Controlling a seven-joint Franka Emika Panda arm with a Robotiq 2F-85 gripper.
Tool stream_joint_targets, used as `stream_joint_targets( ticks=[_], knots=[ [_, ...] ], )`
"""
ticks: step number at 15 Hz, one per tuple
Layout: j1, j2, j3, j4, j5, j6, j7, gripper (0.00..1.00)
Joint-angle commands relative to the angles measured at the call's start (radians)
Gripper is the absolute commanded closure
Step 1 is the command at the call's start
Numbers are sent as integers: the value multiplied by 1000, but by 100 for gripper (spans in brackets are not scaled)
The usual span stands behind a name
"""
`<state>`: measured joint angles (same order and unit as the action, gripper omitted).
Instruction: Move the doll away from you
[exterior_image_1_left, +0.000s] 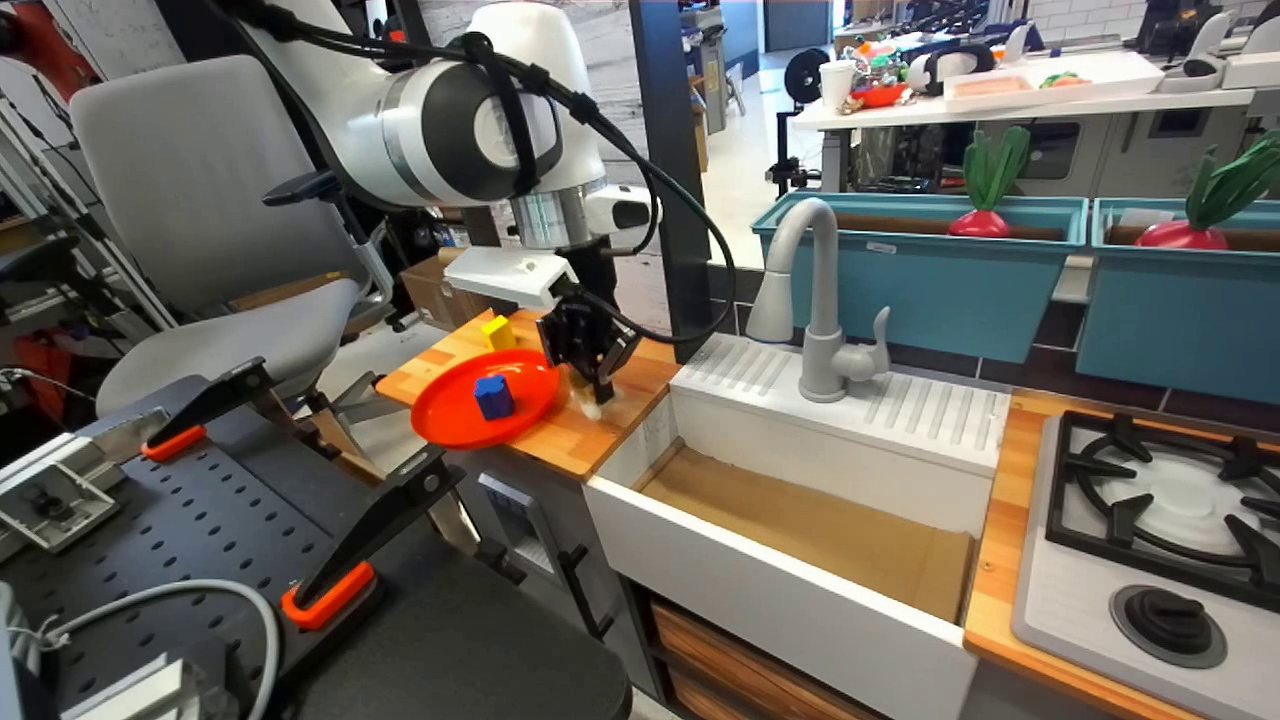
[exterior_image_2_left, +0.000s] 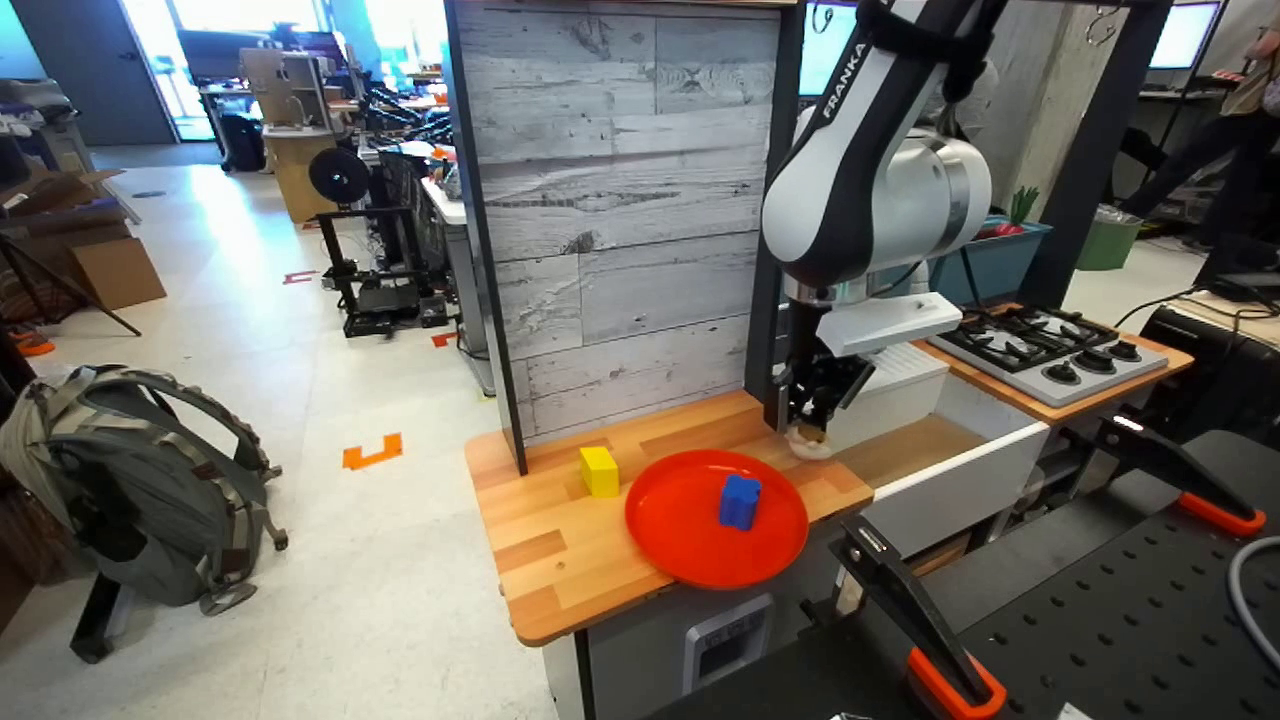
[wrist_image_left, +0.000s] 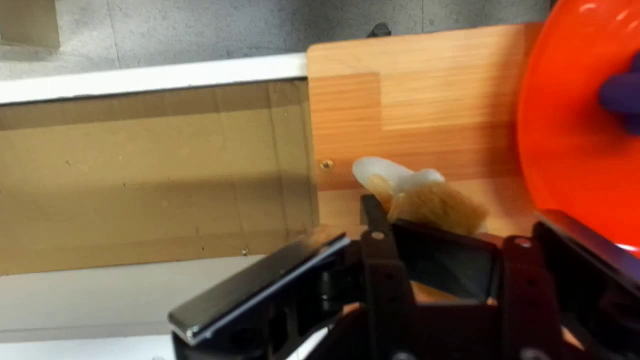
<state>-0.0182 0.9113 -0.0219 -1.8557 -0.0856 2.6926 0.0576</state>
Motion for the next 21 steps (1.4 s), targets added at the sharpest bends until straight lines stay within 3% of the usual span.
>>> stream_joint_targets(
  ticks=[1, 8, 21],
  knots=[
    [1, -61, 39, -36, 31, 72, -29, 100],
    [-4, -61, 104, 59, 92, 84, -29, 100],
    [62, 138, 64, 243, 84, 83, 2, 100]
  ],
)
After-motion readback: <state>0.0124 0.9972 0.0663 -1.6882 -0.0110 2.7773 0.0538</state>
